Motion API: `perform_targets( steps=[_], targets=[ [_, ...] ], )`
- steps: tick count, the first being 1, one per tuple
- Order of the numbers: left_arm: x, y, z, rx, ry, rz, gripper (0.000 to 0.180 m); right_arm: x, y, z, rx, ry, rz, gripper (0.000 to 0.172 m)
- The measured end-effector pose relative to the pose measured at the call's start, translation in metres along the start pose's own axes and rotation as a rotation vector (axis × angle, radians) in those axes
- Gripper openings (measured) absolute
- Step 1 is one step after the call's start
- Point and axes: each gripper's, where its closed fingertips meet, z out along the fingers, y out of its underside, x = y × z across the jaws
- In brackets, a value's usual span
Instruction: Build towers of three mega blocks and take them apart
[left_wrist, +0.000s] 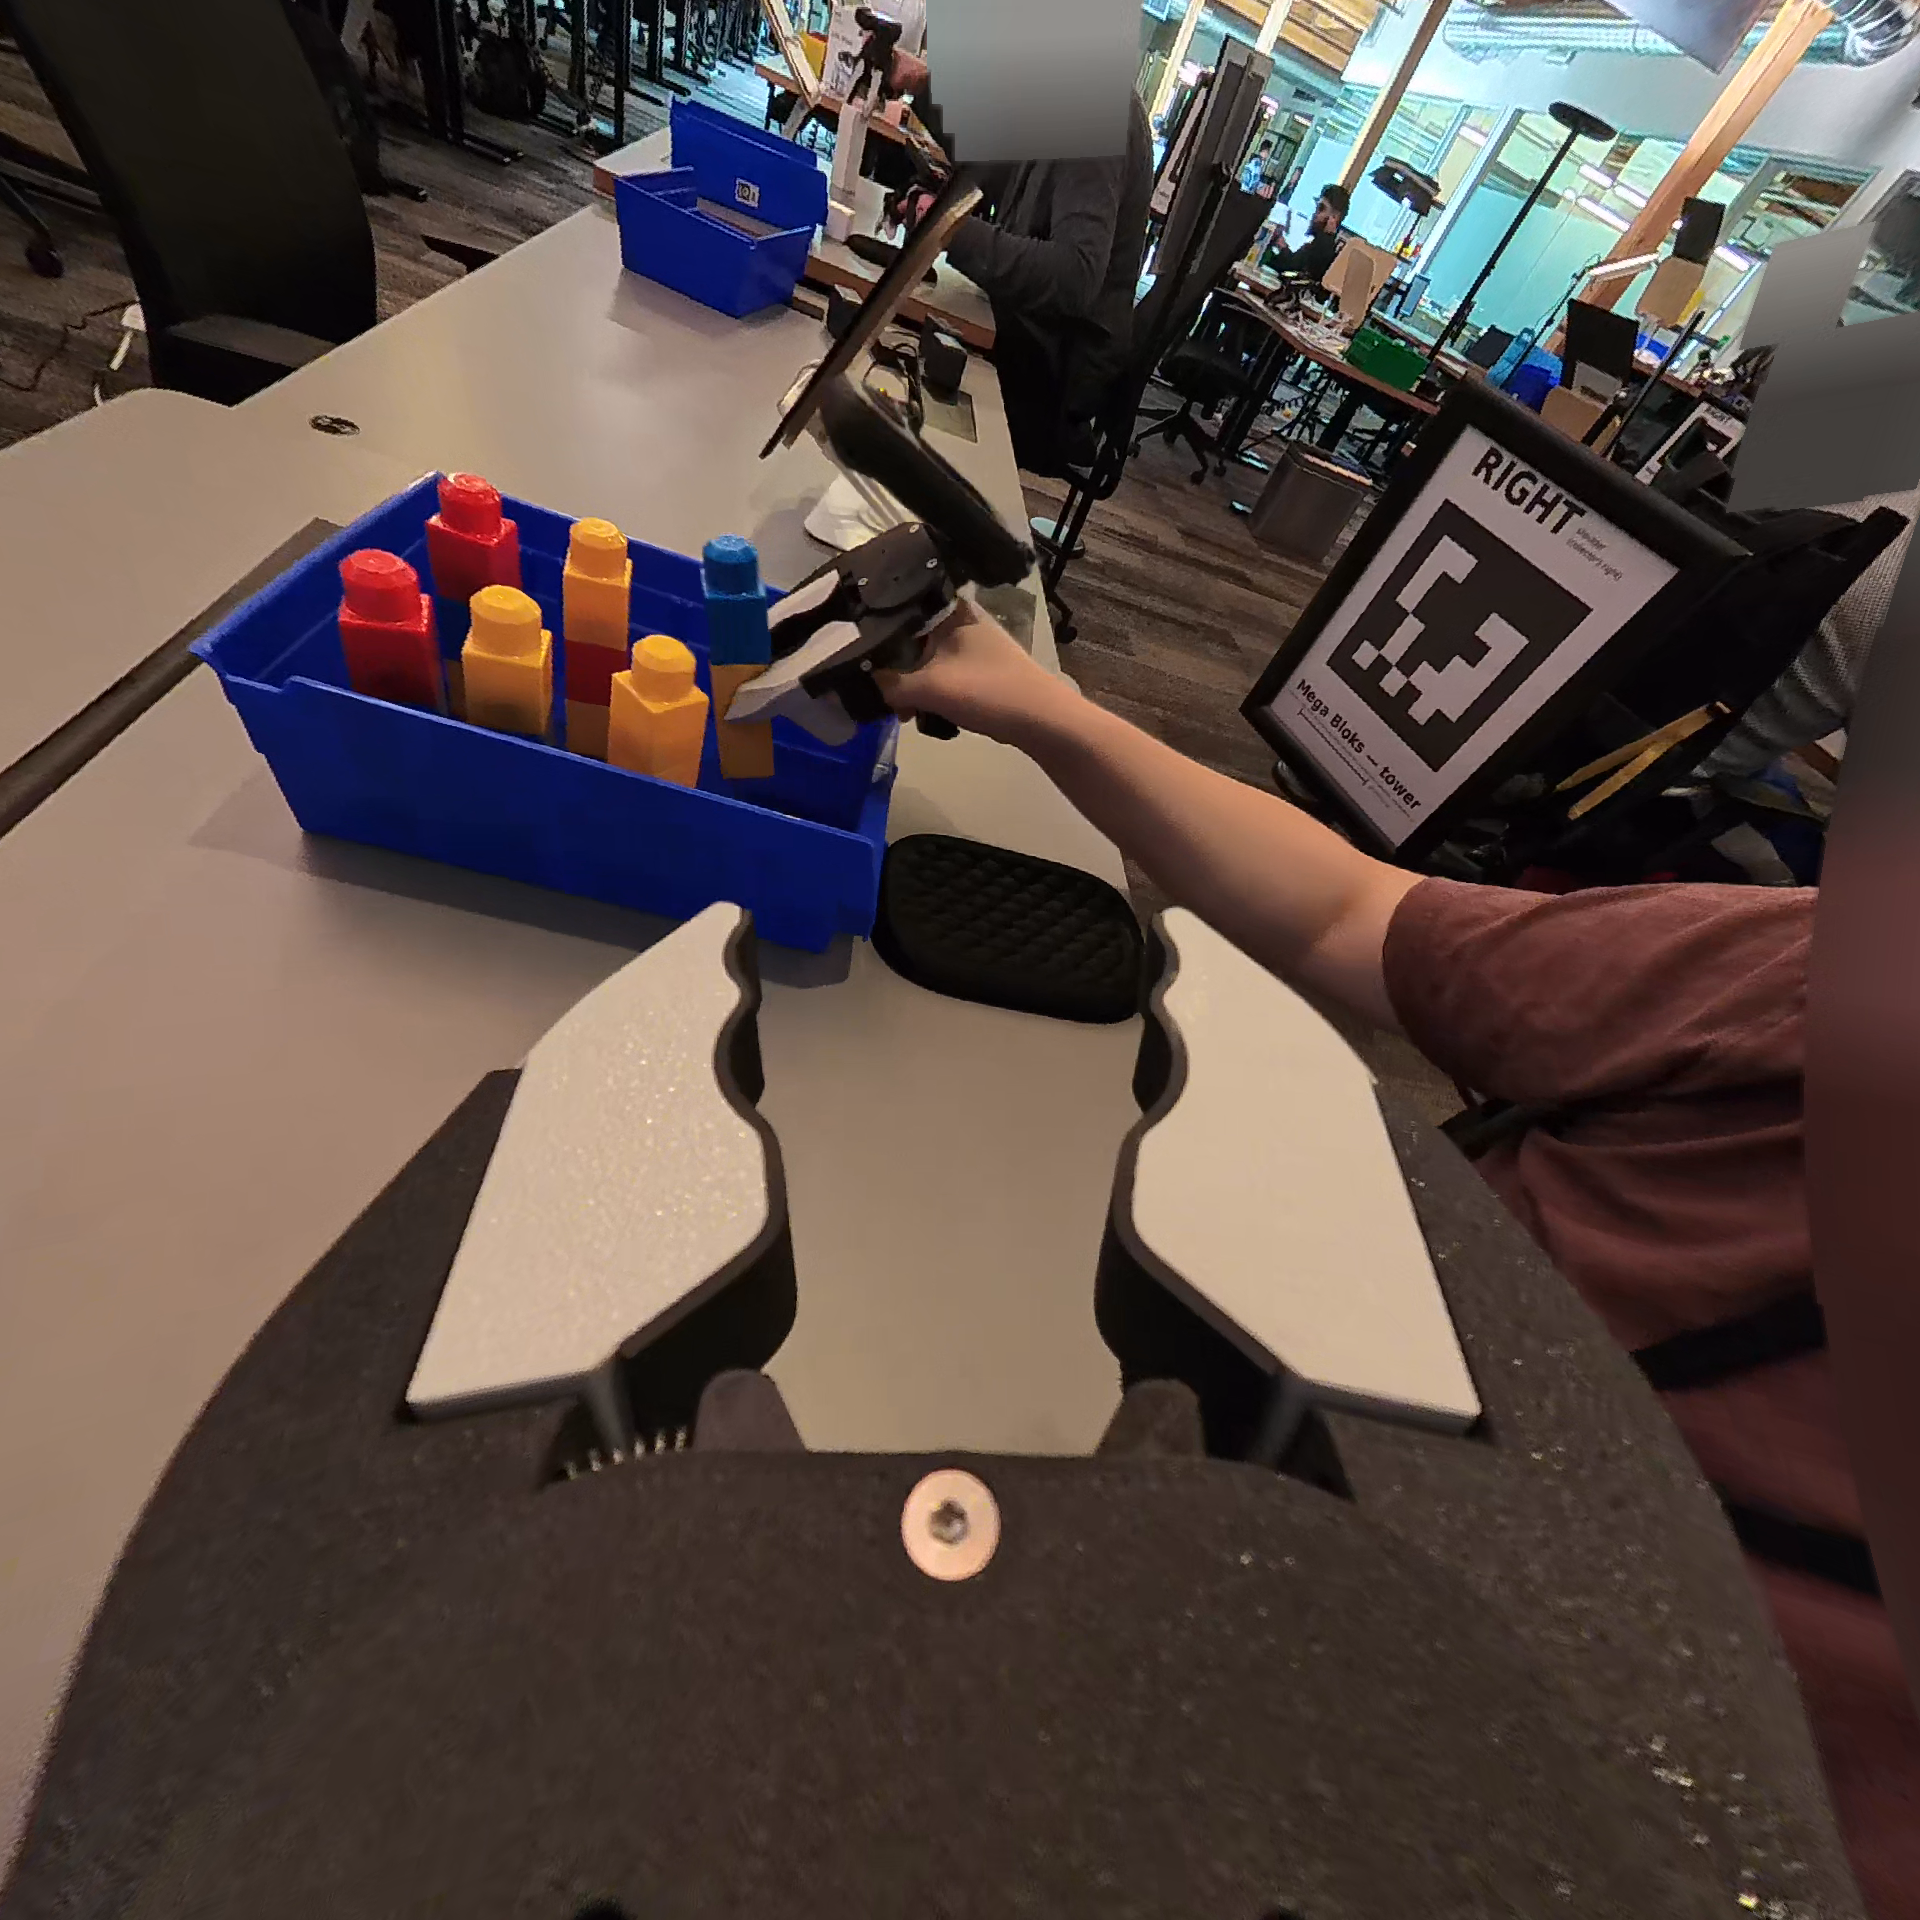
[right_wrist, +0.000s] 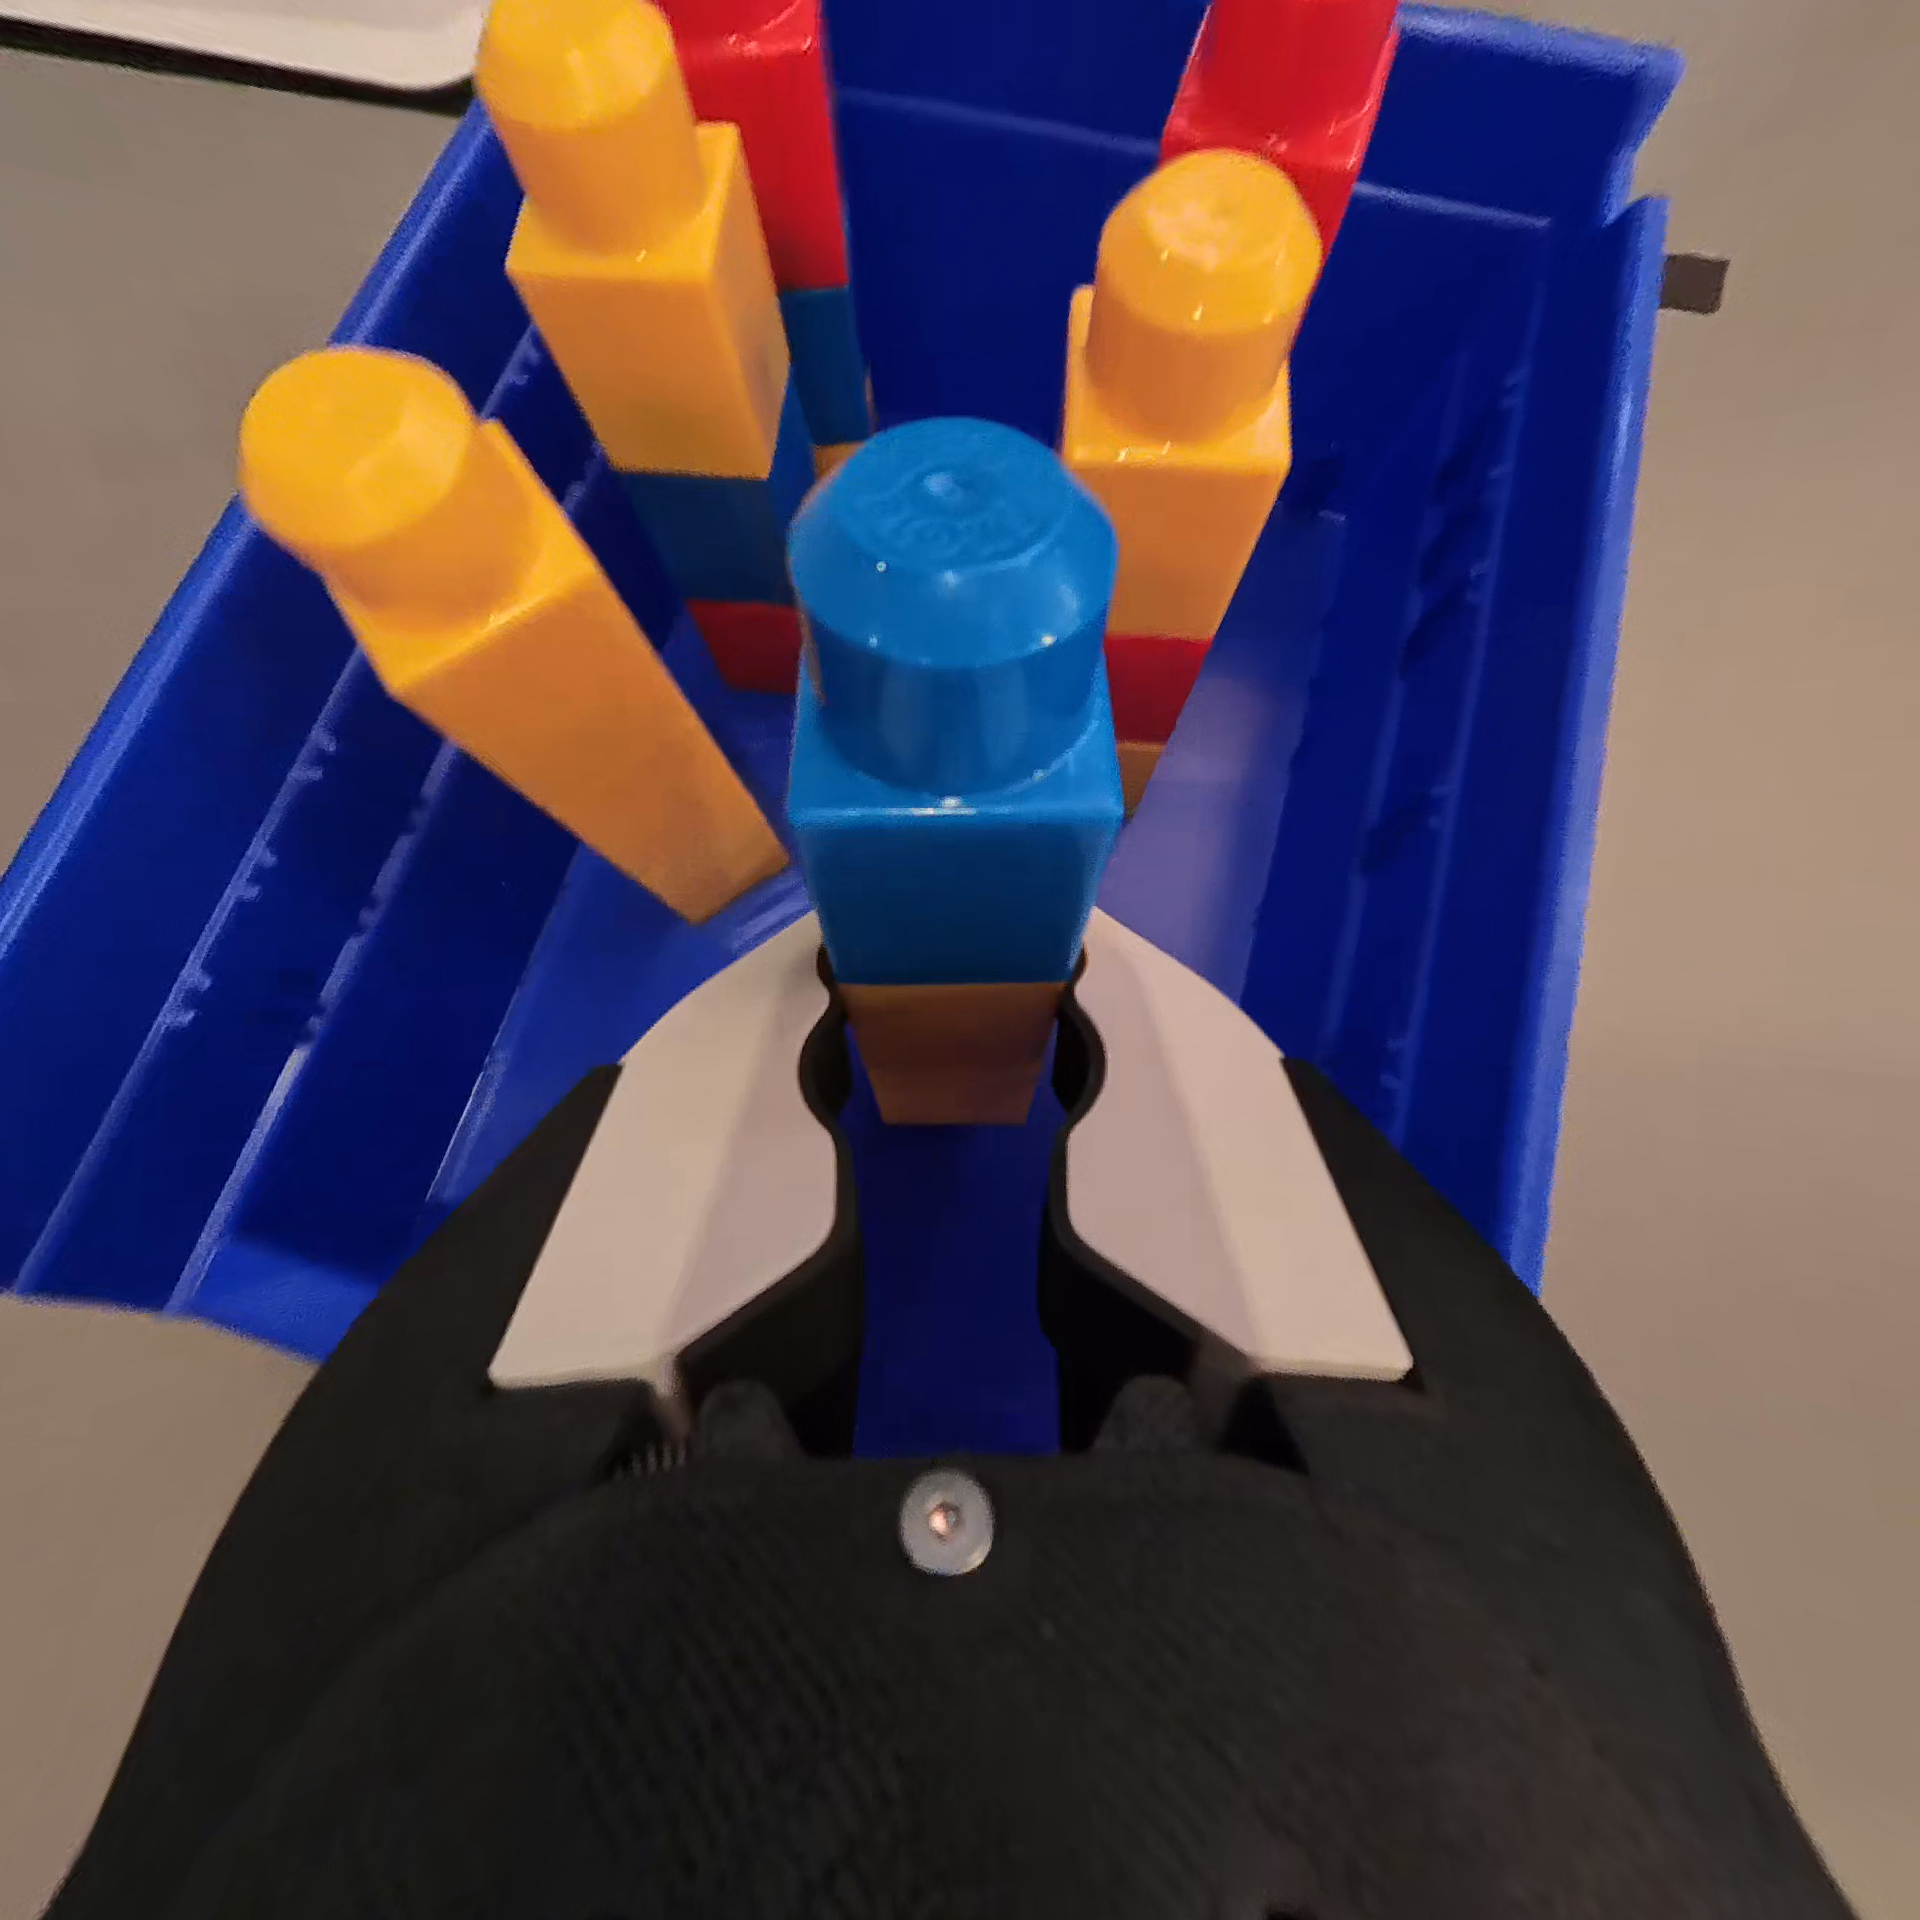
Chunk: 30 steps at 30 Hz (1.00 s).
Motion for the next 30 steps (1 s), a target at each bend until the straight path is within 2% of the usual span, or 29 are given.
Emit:
perform_targets(
  steps=[4, 9, 30],
  targets=[
    [-0.001, -0.003, -0.007, 0.021, -0.01, 0.001, 0.07, 0.012, -0.008, 0.017, 0.004, 0.066, 0.018, 0.038],
    [0.0, -0.005, -0.011, 0.031, -0.009, 0.004, 0.07, 0.019, -0.006, 0.03, 0.004, 0.066, 0.07, 0.039],
    [-0.005, -0.01, -0.027, 0.067, -0.031, -0.011, 0.07, 0.018, 0.016, 0.022, -0.081, 0.059, 0.062, 0.04]
  ],
)
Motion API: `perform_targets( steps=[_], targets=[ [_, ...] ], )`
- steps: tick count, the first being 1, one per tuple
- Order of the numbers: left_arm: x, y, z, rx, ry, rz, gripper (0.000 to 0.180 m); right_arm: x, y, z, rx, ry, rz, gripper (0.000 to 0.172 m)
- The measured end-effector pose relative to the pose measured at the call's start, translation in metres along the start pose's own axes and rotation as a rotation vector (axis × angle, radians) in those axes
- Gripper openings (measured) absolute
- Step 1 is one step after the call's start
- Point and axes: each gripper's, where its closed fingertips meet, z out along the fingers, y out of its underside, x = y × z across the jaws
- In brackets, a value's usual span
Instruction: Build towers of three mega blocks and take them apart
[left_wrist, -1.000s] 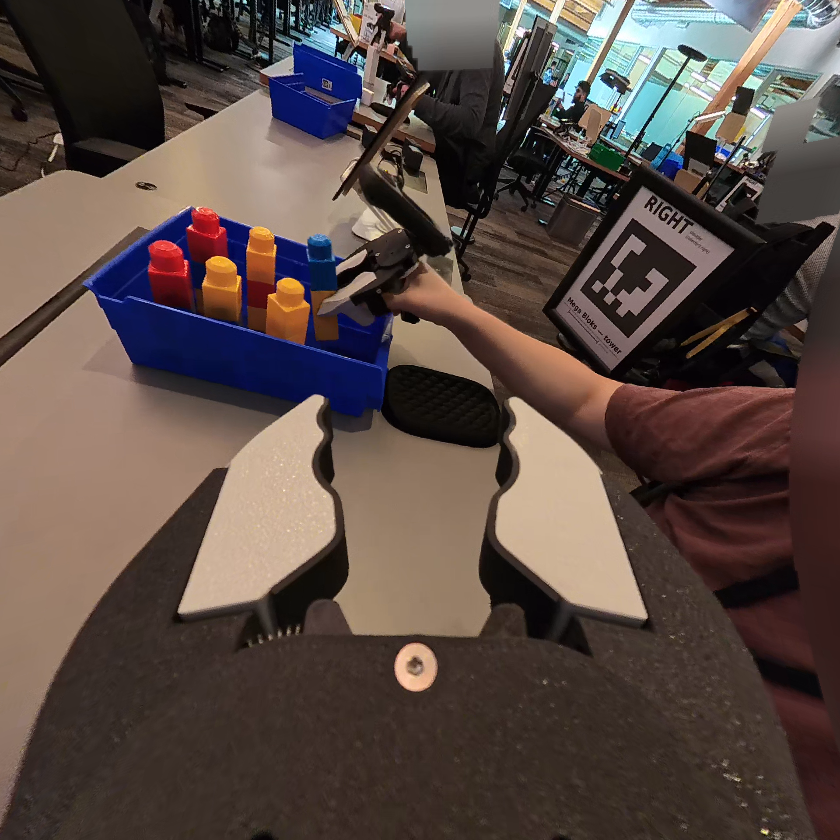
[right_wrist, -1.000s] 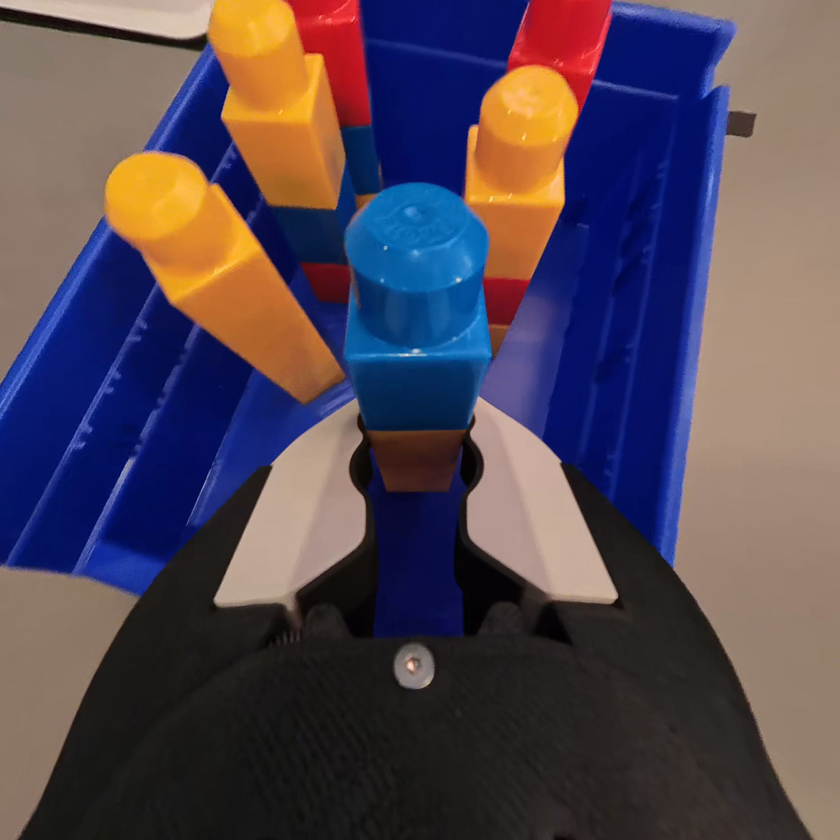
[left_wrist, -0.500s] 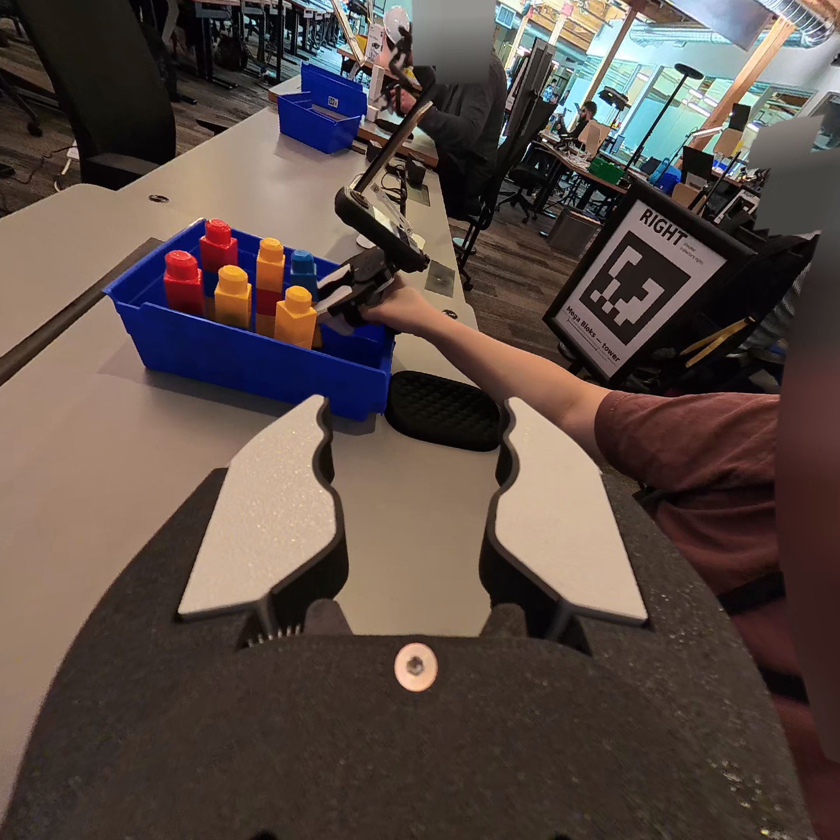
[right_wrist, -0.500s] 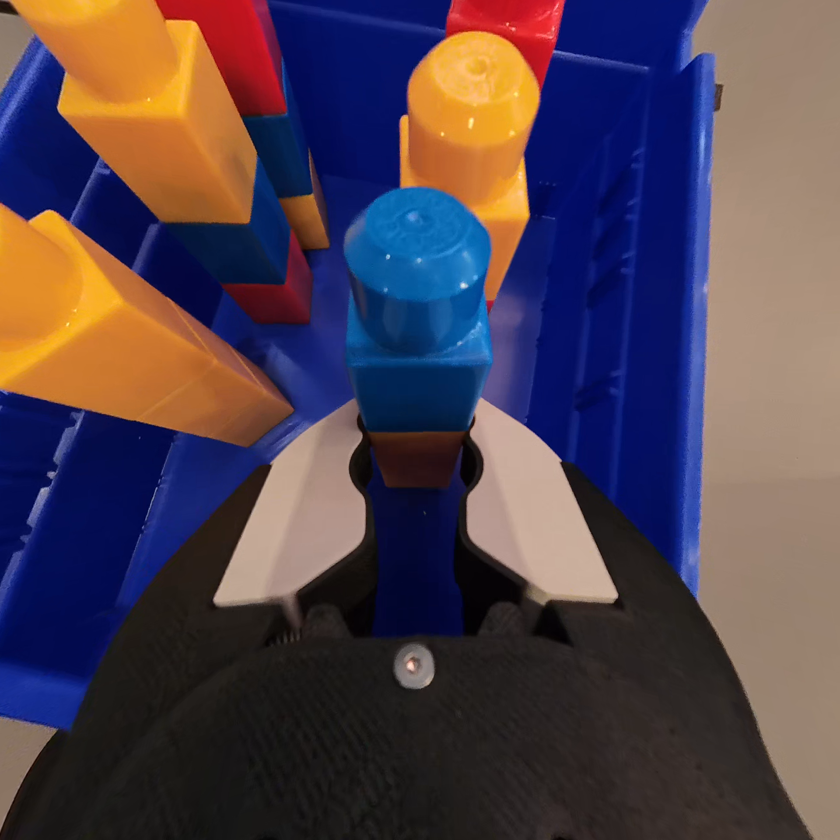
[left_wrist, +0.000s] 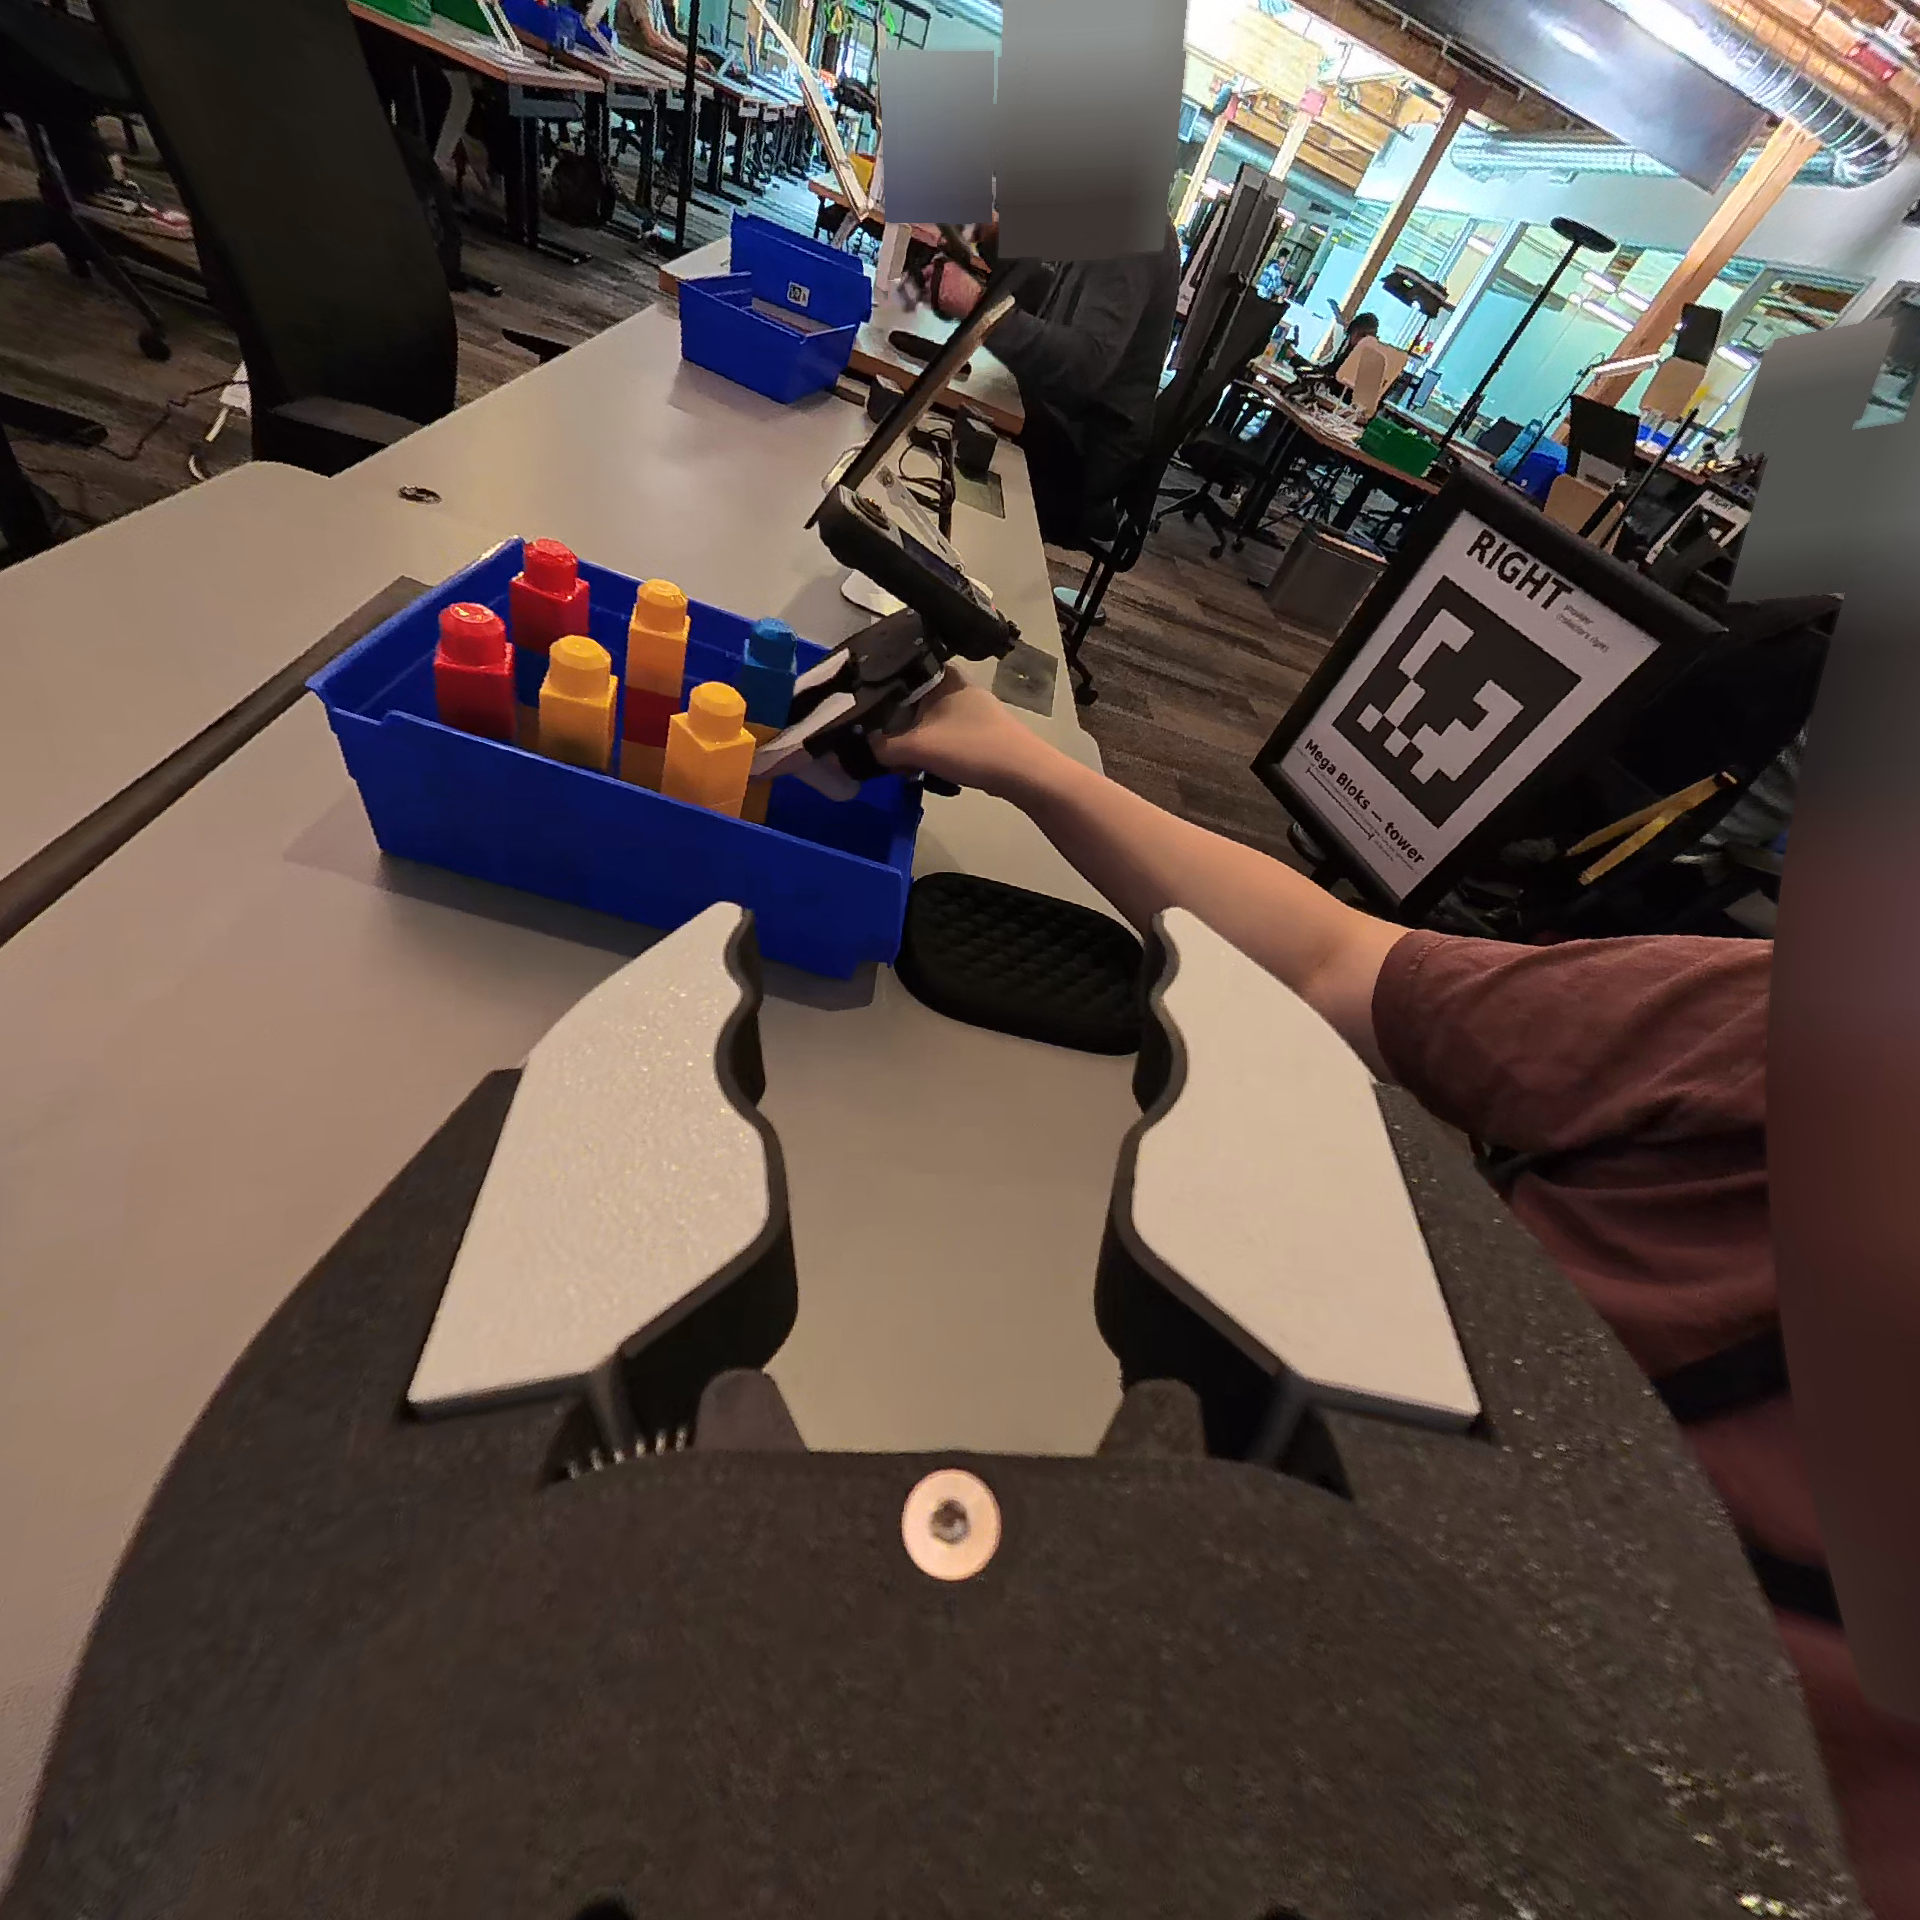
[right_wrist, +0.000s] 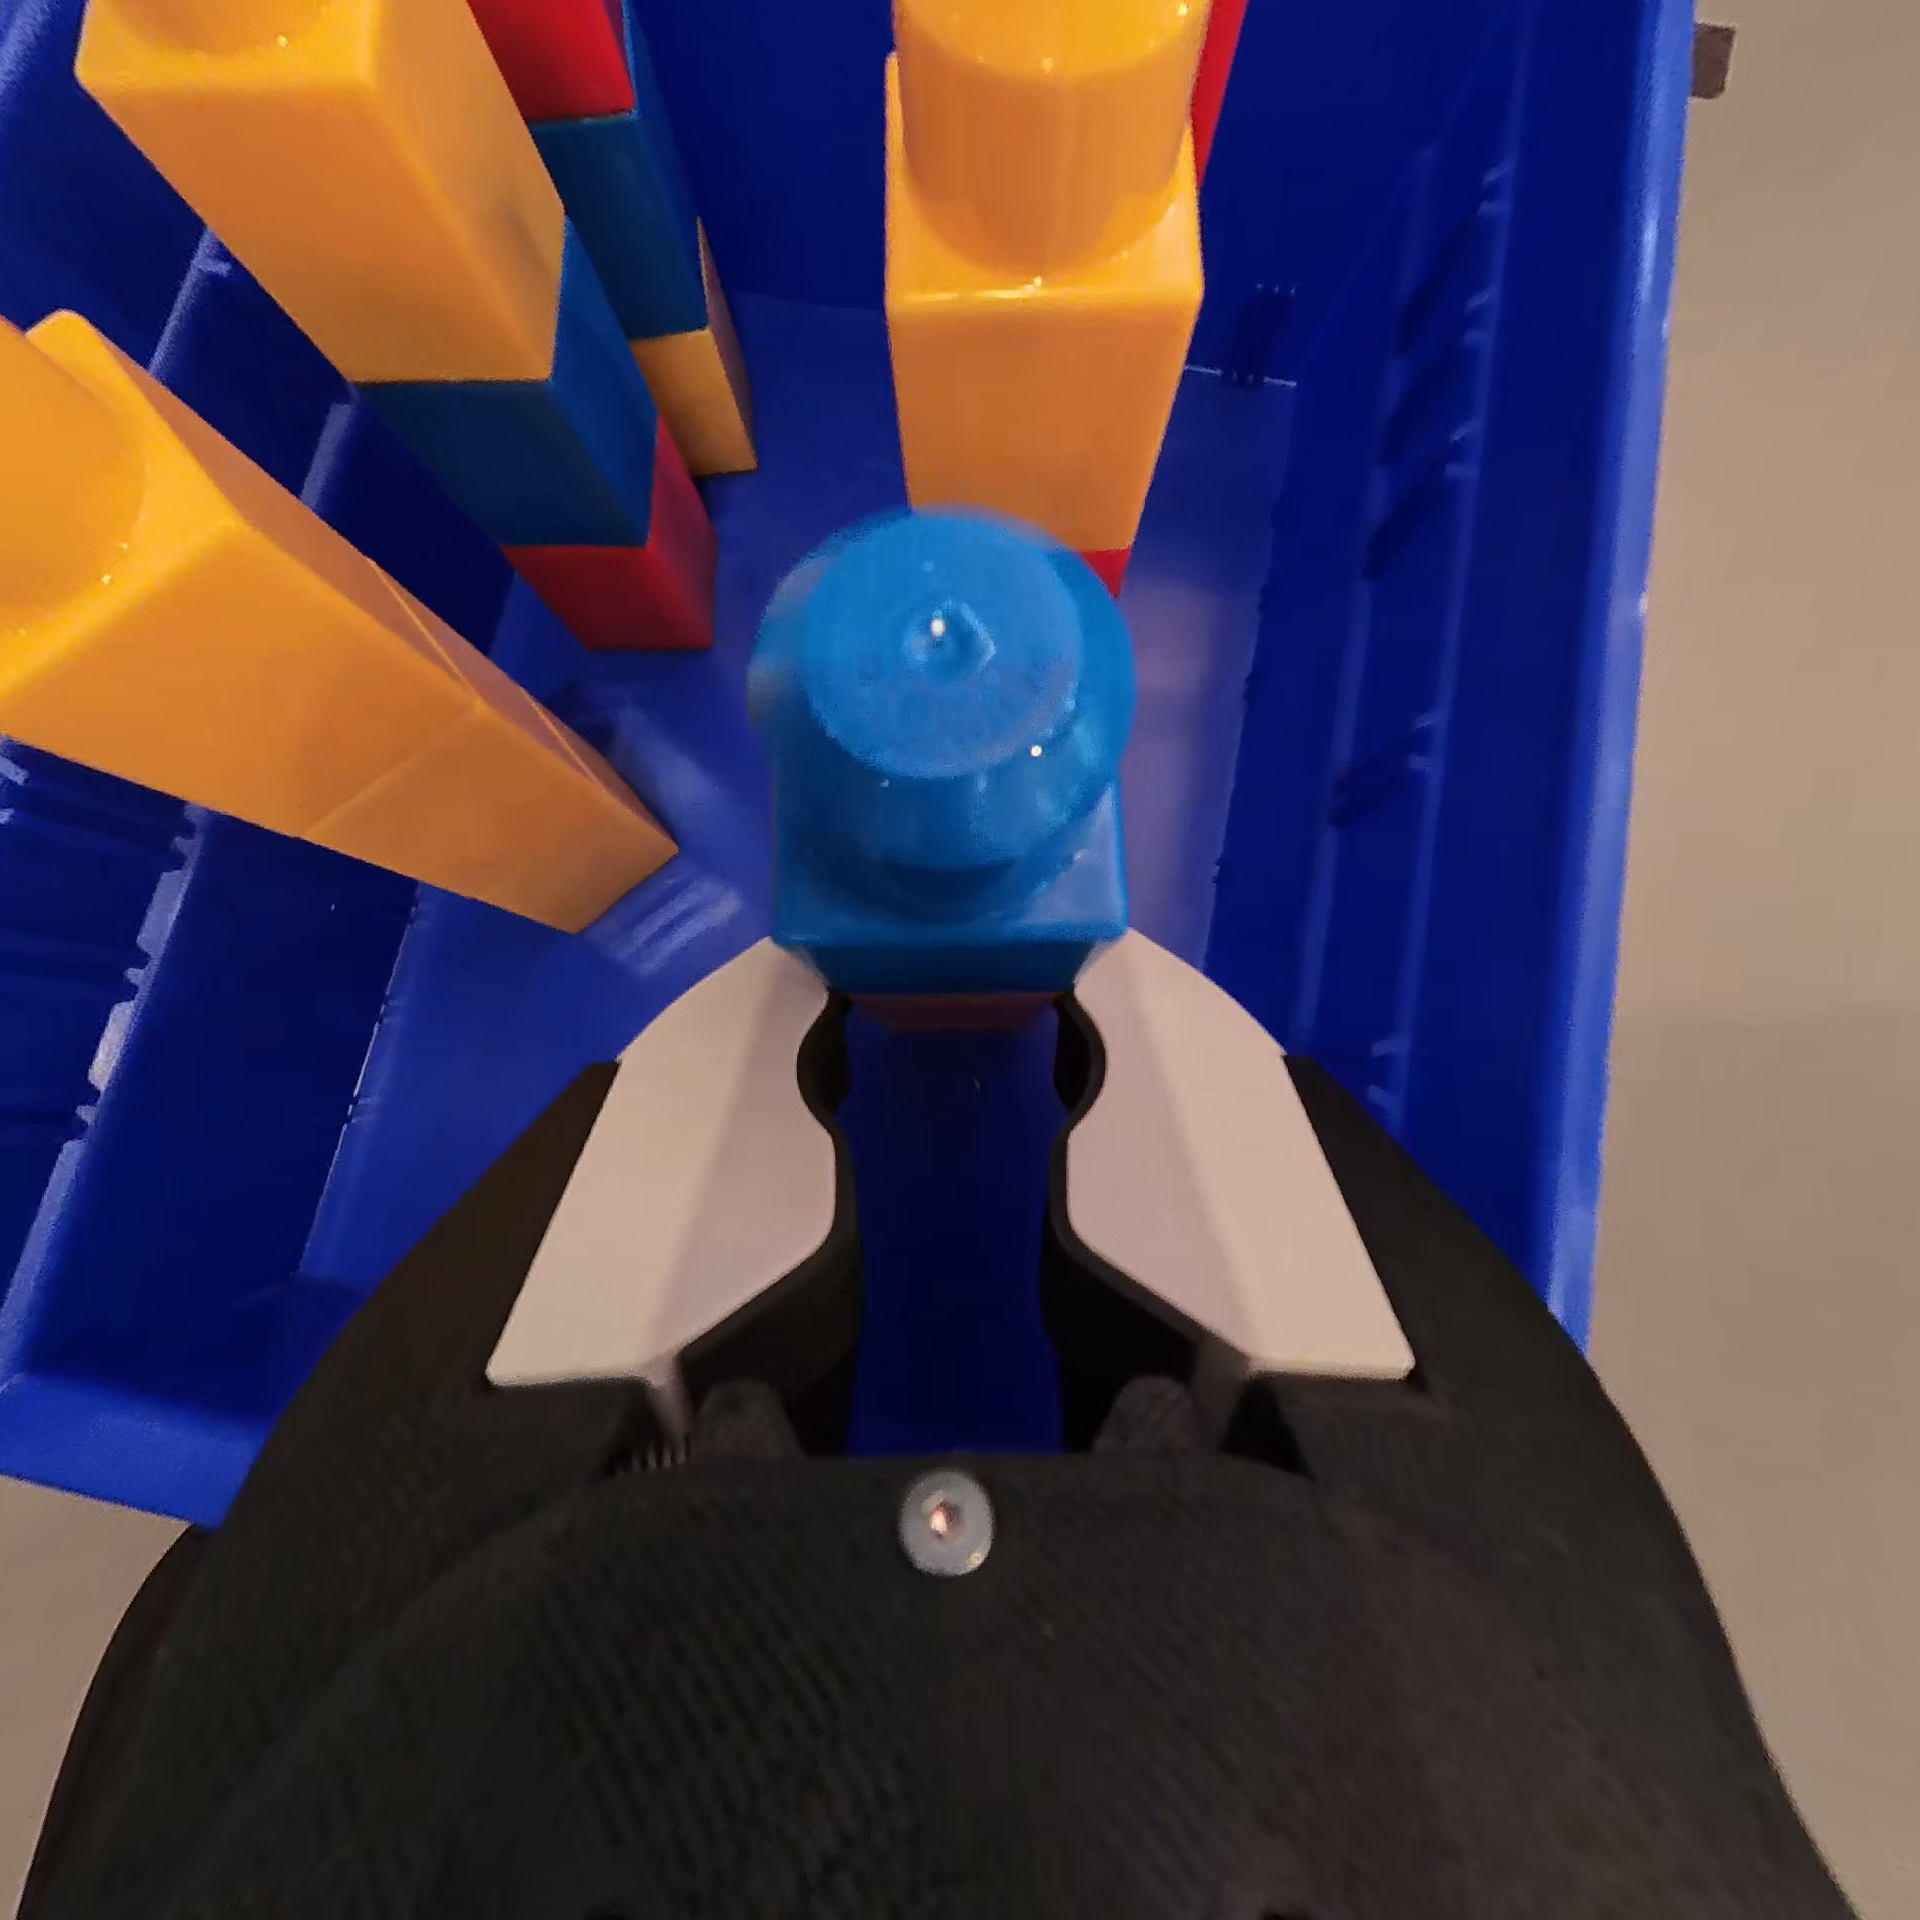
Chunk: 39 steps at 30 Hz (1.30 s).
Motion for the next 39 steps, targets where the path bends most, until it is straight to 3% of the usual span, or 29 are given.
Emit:
perform_targets(
  steps=[7, 9, 14, 17, 21, 25, 27, 30, 35, 39],
  targets=[
    [0.001, 0.0, 0.0, -0.002, 0.003, 0.0, 0.07, 0.001, 0.001, 0.002, -0.005, 0.01, -0.009, 0.039],
    [0.0, -0.001, -0.002, 0.007, 0.0, -0.003, 0.072, 0.001, 0.002, 0.003, -0.015, 0.01, -0.009, 0.051],
    [-0.005, -0.008, -0.025, 0.045, -0.049, -0.002, 0.074, -0.001, -0.011, -0.015, 0.095, 0.031, -0.007, 0.063],
    [-0.018, -0.013, -0.059, 0.077, -0.185, 0.017, 0.074, -0.002, -0.022, -0.042, 0.17, 0.069, -0.024, 0.068],
    [-0.053, -0.006, -0.127, 0.072, -0.55, 0.034, 0.074, -0.01, -0.052, -0.101, 0.377, 0.122, -0.07, 0.068],
    [-0.072, 0.016, -0.186, -0.008, -0.832, 0.033, 0.075, -0.057, -0.105, -0.17, 0.685, -0.027, -0.083, 0.068],
    [-0.075, 0.025, -0.204, -0.027, -0.88, 0.011, 0.072, -0.093, -0.131, -0.198, 0.801, -0.175, -0.102, 0.068],
    [-0.083, 0.043, -0.224, -0.038, -0.921, -0.103, 0.061, -0.147, -0.163, -0.223, 0.855, -0.381, -0.182, 0.069],
    [-0.098, 0.07, -0.245, -0.141, -1.055, -0.24, 0.054, -0.224, -0.198, -0.229, 0.826, -0.563, -0.361, 0.068],
    [-0.09, 0.071, -0.231, -0.183, -1.054, -0.231, 0.055, -0.259, -0.197, -0.199, 0.752, -0.598, -0.459, 0.065]
  ],
)
